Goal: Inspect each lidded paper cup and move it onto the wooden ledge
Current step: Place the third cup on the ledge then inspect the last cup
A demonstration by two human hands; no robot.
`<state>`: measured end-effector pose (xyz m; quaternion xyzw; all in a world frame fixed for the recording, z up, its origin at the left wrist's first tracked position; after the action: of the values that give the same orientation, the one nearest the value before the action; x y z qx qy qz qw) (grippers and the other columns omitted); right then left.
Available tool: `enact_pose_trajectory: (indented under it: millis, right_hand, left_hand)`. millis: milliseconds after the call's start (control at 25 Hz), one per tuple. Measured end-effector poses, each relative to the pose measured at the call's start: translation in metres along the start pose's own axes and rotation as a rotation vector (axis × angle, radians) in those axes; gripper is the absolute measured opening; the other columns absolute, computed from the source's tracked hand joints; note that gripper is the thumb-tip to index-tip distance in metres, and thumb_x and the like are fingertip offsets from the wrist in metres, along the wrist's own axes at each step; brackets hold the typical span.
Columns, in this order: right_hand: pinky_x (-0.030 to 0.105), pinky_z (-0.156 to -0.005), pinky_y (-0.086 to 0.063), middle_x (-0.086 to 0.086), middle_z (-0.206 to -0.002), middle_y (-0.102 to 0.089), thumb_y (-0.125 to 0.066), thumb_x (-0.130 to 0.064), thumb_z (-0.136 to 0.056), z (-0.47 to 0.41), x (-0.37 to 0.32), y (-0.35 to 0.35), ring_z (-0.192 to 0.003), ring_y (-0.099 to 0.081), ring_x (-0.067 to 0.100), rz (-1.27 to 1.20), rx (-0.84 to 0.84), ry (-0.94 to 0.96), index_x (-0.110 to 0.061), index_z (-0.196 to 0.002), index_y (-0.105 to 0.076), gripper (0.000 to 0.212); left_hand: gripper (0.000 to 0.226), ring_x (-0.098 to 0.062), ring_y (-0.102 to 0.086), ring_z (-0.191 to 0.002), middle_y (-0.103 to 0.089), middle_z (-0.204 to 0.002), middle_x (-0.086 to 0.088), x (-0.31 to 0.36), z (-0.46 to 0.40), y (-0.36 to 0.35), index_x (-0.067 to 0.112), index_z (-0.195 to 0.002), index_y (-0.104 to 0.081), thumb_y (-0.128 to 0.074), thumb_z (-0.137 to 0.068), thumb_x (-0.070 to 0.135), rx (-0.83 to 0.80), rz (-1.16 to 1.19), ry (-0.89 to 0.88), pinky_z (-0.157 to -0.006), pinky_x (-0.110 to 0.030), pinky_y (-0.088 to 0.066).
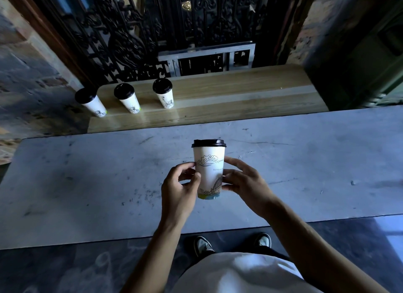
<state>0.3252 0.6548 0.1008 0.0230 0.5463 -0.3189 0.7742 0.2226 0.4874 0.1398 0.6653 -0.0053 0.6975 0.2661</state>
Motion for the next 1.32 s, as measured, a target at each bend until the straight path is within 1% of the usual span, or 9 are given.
enact_pose_trajectory:
  millis: [80,200,440,560,640,800,960,1120,1320]
  right_hand:
    - [0.045,-0.090,-0.058,0.019,-0.113,-0.078,-0.060,-0.004,-0.087,0.000,-0.002,0.003,-0.099,-0.072,0.028,0.017,0.010,0.004,-0.013,-0.134,-0.060,0.048]
    - [0.038,-0.082,-0.059,0.014,-0.107,-0.079,-0.058,0.004,-0.093,-0.001,-0.002,0.005,-0.097,-0.074,0.025,0.041,0.021,0.015,-0.011,-0.133,-0.061,0.043]
    - [0.044,-0.095,-0.057,0.032,-0.124,-0.067,-0.055,0.001,-0.097,0.001,-0.008,0.003,-0.107,-0.070,0.030,0.094,-0.059,0.047,-0.012,-0.127,-0.072,0.037]
    - [0.050,-0.101,-0.056,0.034,-0.123,-0.067,-0.062,-0.008,-0.093,0.001,-0.011,0.004,-0.113,-0.070,0.039,0.098,-0.074,0.065,-0.009,-0.121,-0.074,0.031]
    - [0.044,-0.094,-0.059,0.029,-0.118,-0.072,-0.066,-0.013,-0.088,0.001,-0.012,0.007,-0.108,-0.073,0.036,0.063,-0.048,0.067,-0.007,-0.120,-0.074,0.033]
    - [0.033,-0.084,-0.058,0.017,-0.112,-0.075,-0.058,-0.007,-0.092,0.003,-0.013,0.013,-0.101,-0.071,0.024,-0.058,-0.013,0.020,-0.002,-0.125,-0.064,0.034]
    - [0.035,-0.083,-0.060,0.013,-0.108,-0.076,-0.046,0.008,-0.098,0.006,-0.015,0.018,-0.097,-0.072,0.023,-0.107,0.003,-0.011,-0.003,-0.122,-0.059,0.030]
    - [0.033,-0.081,-0.061,0.013,-0.108,-0.077,-0.049,0.010,-0.097,0.006,-0.016,0.022,-0.094,-0.075,0.022,-0.122,-0.025,-0.018,0.000,-0.124,-0.058,0.030]
    - [0.033,-0.092,-0.058,0.020,-0.122,-0.073,-0.048,0.009,-0.096,0.006,-0.015,0.024,-0.107,-0.071,0.027,-0.119,-0.116,-0.016,0.002,-0.134,-0.061,0.040]
  left_hand:
    - [0.022,-0.006,-0.070,-0.089,-0.075,-0.097,0.006,0.001,0.000,0.000,0.026,-0.105,-0.072,-0.071,-0.088,0.011,0.015,0.008,-0.012,-0.077,-0.036,-0.063]
    - [0.024,-0.004,-0.070,-0.085,-0.074,-0.092,0.008,0.005,0.001,-0.003,0.025,-0.103,-0.073,-0.071,-0.088,0.007,0.012,-0.006,-0.041,-0.075,-0.036,-0.063]
    - [0.023,-0.005,-0.071,-0.087,-0.076,-0.095,0.011,0.004,0.000,-0.007,0.027,-0.098,-0.075,-0.069,-0.089,0.007,0.026,0.012,-0.039,-0.077,-0.034,-0.063]
    - [0.015,0.000,-0.071,-0.090,-0.076,-0.101,0.014,0.005,0.000,-0.010,0.031,-0.101,-0.072,-0.071,-0.091,0.021,0.009,0.030,-0.030,-0.080,-0.031,-0.061]
    - [0.015,0.000,-0.071,-0.090,-0.076,-0.101,0.015,0.007,0.002,-0.013,0.031,-0.103,-0.070,-0.072,-0.088,0.033,-0.018,0.045,-0.028,-0.079,-0.029,-0.061]
    - [0.051,-0.001,-0.071,-0.097,-0.074,-0.112,0.013,0.008,0.006,-0.019,0.026,-0.114,-0.068,-0.069,-0.077,0.062,-0.049,0.008,-0.002,-0.078,-0.023,-0.059]
    - [0.039,-0.001,-0.071,-0.097,-0.074,-0.113,0.011,0.010,0.009,-0.026,0.021,-0.118,-0.069,-0.074,-0.086,0.044,-0.056,0.007,0.011,-0.075,-0.015,-0.057]
    - [0.046,-0.003,-0.071,-0.096,-0.076,-0.109,0.012,0.013,0.015,-0.029,0.022,-0.115,-0.071,-0.071,-0.080,0.053,-0.013,0.042,0.017,-0.075,-0.022,-0.060]
    - [0.010,-0.004,-0.070,-0.092,-0.074,-0.103,0.014,0.019,0.020,-0.032,0.030,-0.100,-0.067,-0.072,-0.091,0.029,0.035,0.070,0.006,-0.069,-0.015,-0.055]
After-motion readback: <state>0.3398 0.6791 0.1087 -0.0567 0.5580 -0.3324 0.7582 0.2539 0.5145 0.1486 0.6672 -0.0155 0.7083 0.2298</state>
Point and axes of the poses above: each hand's wrist, its own z-axis away from the middle knuckle, its own y-axis out of the back of the hand, x = y × z, the point moved 6 cm from there along -z, towards the middle knuckle
